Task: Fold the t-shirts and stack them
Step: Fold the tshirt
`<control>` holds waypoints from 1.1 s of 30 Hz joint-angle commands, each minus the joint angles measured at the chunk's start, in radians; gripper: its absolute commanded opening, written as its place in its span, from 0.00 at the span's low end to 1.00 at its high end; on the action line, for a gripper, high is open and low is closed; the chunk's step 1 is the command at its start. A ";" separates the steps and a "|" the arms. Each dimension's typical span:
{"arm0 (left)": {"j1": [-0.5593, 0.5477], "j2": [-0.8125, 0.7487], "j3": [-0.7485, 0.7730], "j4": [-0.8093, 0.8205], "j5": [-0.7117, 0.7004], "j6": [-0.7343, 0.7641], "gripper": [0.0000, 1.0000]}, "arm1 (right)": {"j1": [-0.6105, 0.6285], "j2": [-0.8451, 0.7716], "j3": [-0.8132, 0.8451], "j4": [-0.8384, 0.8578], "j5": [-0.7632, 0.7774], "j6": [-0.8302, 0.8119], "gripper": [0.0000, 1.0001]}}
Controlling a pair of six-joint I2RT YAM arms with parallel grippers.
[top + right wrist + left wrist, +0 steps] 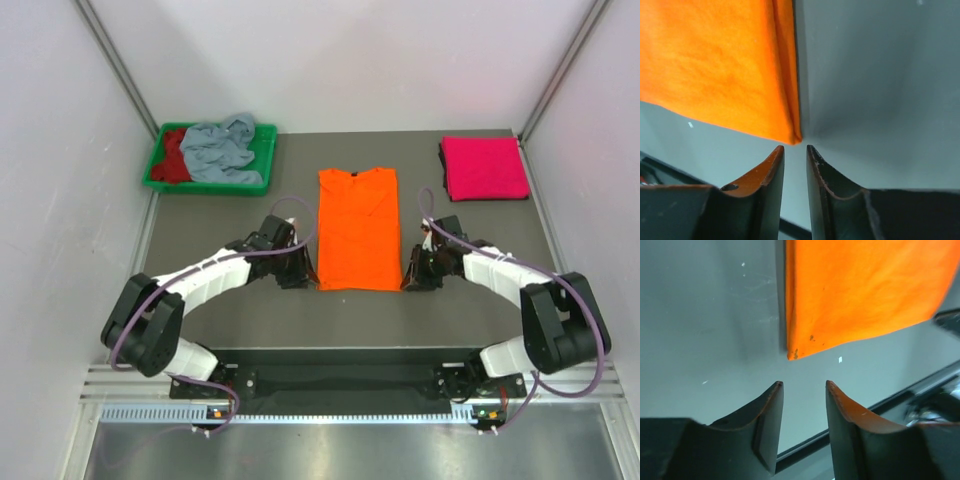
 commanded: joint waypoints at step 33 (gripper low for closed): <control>0.007 0.067 -0.108 0.241 0.009 -0.147 0.39 | 0.010 -0.140 -0.196 0.249 0.067 0.397 0.28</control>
